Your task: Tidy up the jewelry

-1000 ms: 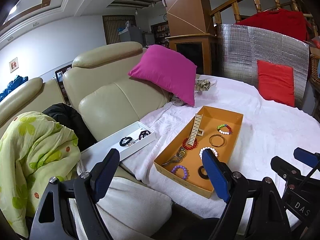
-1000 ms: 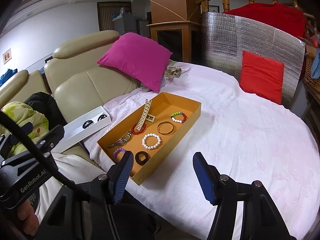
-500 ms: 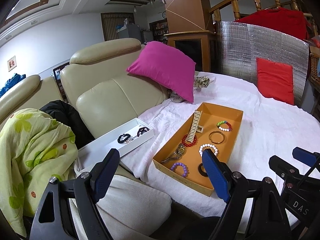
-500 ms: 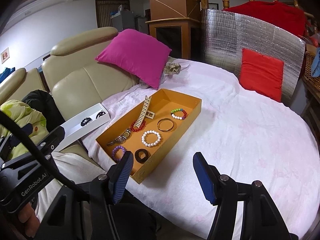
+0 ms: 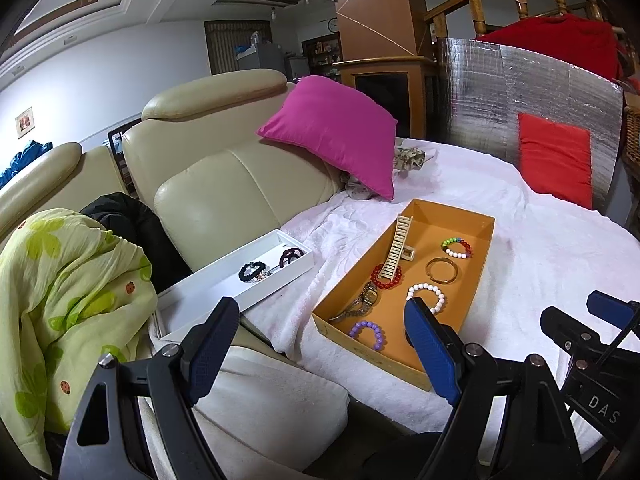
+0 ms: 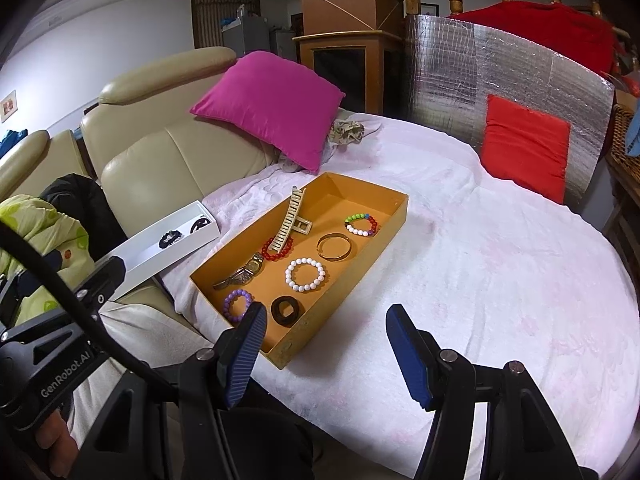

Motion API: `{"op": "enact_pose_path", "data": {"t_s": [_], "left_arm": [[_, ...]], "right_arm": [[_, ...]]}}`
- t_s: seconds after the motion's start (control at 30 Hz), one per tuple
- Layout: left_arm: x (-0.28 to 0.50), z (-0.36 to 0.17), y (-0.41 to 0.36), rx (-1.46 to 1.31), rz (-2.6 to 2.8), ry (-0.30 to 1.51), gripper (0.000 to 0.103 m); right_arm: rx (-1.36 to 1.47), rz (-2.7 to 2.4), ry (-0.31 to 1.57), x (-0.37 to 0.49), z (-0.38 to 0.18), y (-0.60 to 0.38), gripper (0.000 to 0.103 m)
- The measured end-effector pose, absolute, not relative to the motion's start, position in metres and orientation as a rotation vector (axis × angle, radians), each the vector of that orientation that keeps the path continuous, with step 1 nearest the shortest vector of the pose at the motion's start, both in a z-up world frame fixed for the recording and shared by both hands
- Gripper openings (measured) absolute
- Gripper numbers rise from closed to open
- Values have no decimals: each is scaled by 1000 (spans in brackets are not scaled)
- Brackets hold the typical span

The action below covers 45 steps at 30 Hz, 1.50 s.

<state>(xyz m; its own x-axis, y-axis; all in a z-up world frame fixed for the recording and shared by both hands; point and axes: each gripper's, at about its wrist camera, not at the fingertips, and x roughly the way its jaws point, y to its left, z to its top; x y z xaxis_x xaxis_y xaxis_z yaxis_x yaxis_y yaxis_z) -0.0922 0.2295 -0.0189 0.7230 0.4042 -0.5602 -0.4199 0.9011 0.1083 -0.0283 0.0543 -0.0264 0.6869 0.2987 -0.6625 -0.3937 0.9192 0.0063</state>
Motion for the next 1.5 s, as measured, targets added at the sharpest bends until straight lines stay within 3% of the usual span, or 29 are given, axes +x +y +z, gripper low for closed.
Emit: {"op": "enact_pose_path", "data": {"t_s": [1.5], "left_arm": [[-50,-33,268,-51,449,650,85]], "right_arm": [[-171,395,756,24,-45,97,66]]}}
